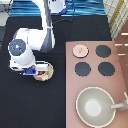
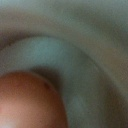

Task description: Take the lid off the pot, put the pot on the plate, and use the tool to push the pot to the front of the table.

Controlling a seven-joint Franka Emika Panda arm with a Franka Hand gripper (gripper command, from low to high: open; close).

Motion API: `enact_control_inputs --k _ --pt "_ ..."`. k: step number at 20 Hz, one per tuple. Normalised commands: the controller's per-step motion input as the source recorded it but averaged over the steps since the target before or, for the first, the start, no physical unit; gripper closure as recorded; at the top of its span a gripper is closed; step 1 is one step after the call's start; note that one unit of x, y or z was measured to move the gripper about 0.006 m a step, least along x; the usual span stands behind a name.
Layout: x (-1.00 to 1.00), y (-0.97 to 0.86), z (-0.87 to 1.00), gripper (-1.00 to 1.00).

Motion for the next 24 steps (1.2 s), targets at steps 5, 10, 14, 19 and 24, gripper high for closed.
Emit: enact_control_inputs --k 5,10,14,19,24 --pt "-0.62 0.12 -0.22 1.00" --pt "-0.74 0.45 -0.22 1.00" --pt "-0.67 0.47 -0.18 1.00" --pt "-0.40 0.09 -0.10 1.00" --pt "-0.14 -0.17 -0.02 -1.00"
